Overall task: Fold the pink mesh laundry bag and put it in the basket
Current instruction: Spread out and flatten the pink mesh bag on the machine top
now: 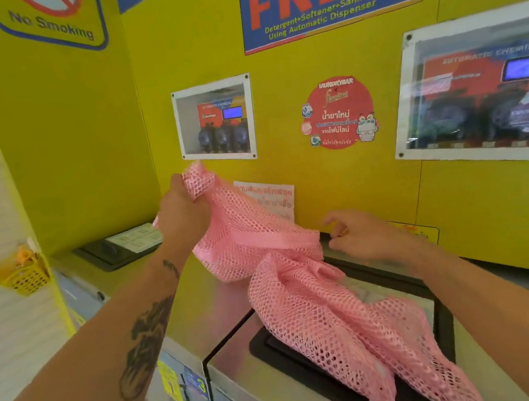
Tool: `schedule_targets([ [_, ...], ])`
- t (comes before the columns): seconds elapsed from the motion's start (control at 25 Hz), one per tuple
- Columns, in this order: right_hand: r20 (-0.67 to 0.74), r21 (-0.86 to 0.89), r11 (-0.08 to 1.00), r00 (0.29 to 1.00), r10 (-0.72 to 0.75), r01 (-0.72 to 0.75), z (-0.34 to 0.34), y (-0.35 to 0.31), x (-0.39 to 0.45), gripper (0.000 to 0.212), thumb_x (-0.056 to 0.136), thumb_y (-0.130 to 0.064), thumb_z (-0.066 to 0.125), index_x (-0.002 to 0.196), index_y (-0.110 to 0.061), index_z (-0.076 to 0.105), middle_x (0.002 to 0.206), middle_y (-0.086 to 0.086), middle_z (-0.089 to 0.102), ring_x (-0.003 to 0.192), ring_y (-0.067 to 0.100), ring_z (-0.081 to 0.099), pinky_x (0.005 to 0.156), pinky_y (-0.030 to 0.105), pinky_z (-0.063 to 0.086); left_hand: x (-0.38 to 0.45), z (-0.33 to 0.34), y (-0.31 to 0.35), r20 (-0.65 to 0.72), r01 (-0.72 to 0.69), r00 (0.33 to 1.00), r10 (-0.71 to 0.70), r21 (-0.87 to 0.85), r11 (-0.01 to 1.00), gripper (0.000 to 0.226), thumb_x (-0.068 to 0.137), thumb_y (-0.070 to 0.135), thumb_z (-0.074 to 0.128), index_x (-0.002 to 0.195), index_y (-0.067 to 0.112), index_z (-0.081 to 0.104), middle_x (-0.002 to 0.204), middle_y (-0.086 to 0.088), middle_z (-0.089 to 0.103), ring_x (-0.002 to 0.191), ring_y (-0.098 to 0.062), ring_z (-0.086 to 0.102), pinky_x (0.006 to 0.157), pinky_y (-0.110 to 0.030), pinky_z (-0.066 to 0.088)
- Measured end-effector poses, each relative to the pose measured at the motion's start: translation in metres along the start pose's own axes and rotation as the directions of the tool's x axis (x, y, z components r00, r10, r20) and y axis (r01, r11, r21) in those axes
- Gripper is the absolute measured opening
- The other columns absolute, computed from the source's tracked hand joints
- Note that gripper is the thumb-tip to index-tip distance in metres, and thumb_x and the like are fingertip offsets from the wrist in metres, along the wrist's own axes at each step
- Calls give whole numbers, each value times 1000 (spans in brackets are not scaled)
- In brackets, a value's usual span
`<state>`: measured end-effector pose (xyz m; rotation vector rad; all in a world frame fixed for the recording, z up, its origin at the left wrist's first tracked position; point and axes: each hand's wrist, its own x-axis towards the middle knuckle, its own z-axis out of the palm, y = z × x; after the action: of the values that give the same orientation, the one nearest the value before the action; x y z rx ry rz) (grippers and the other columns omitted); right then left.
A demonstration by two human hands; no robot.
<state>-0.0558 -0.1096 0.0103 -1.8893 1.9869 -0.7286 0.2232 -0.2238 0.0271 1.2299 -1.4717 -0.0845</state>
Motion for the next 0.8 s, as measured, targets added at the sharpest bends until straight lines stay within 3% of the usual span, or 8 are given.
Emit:
schedule_targets([
  [0.08,195,33,998,979,-59,54,14,-36,3,52,86,-31,70,133,-31,48,117,-9,62,101,11,61,83,30,50,7,1,-26,46,23,999,-26,61,998,18,87,11,53,103,6,48,89,-16,61,77,-37,57,60,-42,45],
  [0.16,353,-160,984,935,-17,78,41,-55,15,74,80,-41,71,141,-32,32,127,-8,54,107,14,57,90,35,51,15,1,-51,142,34,989,-50,112,993,26,88,15,54,111,6,45,97,-20,62,84,-42,61,63,-45,47],
  [0.28,456,-476,875,876,158,90,77,-63,38,100,76,-34,75,153,-30,12,144,4,46,116,21,52,96,39,49,24,1,-92,398,12,911,-105,228,974,59,91,25,56,141,10,28,112,-23,62,92,-42,62,71,-43,46],
  [0.4,505,-739,652,779,372,168,67,-63,55,70,85,-24,69,147,-18,37,147,6,46,130,26,47,104,38,42,26,-1,-133,596,-14,784,-174,297,955,78,90,35,56,153,28,10,133,-22,56,107,-42,60,84,-43,48],
  [0.52,486,-837,500,724,490,224,43,-84,65,45,91,-21,59,134,-9,55,140,11,54,124,27,51,89,26,40,32,-3,-157,653,74,744,-141,130,989,60,89,32,56,144,33,34,135,-10,57,121,-33,54,98,-41,42],
  [0.6,439,-753,644,832,339,135,44,-114,69,36,91,-23,59,126,-14,61,126,6,59,111,22,55,77,28,40,37,2,-160,686,174,721,-97,-44,984,27,90,28,53,117,32,57,114,-1,65,110,-24,58,95,-37,44],
  [0.68,349,-494,866,930,118,76,69,-136,78,26,89,-28,62,114,-23,64,112,-6,60,99,14,56,74,27,44,46,12,-163,664,229,742,-93,-120,966,29,91,26,44,116,26,59,114,-2,65,108,-25,60,90,-38,47],
  [0.8,432,-397,906,901,45,145,135,-147,89,55,88,-42,65,137,-24,49,134,-4,54,117,18,53,93,31,45,57,27,-162,623,260,780,-60,-236,936,22,90,12,38,95,9,59,95,-15,68,81,-24,61,70,-35,45],
])
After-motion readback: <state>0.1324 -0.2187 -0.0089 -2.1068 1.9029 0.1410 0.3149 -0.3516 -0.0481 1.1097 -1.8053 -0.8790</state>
